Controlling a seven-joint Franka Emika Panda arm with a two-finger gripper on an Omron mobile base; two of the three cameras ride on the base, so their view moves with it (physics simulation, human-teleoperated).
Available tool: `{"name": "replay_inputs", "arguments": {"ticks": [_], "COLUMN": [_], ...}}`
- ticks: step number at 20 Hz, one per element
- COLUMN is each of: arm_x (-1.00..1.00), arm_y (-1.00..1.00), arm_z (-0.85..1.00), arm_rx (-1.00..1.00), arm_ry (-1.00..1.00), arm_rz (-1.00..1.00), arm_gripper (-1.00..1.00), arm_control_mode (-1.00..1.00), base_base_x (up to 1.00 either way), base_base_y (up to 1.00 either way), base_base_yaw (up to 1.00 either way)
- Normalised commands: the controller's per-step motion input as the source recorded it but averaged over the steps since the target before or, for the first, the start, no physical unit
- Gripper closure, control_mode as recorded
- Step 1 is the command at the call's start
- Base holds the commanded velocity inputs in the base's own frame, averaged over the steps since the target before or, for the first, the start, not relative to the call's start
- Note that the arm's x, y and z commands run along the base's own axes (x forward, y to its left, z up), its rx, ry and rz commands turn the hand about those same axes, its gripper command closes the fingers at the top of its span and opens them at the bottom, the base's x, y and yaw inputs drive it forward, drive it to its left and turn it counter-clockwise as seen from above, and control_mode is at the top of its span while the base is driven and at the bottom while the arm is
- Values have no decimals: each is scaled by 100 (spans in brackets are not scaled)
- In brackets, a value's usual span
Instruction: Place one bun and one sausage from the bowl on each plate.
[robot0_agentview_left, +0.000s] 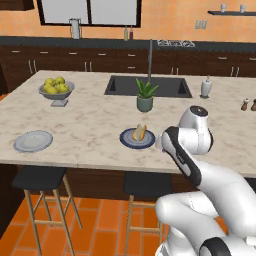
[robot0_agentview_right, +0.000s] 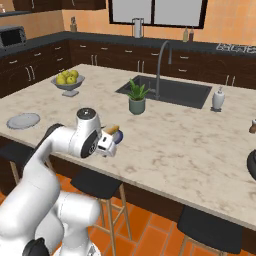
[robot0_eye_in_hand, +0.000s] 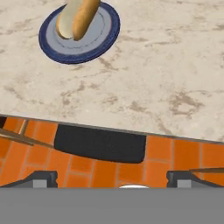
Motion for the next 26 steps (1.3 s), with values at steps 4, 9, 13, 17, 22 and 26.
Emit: {"name": "replay_inputs", "arguments": {"ticks": [4,9,13,17,22,26], "arm_x": [0,0,0,0,0,0], "arm_y": [0,0,0,0,0,0], "arm_z": [0,0,0,0,0,0], "arm_rx": [0,0,0,0,0,0], "arm_ry": [0,0,0,0,0,0], "arm_rz": [0,0,0,0,0,0], "arm_gripper": [-100,-100,-100,-100,-100,-100], "arm_control_mode": [100,100,100,100,100,100], "base_base_x": [-20,-59,-13,-41,-39,22], "base_base_y": [-16,-100,-100,-100,-100,-100], "base_base_yaw": [-2,-29,-30,-9,1,0]}}
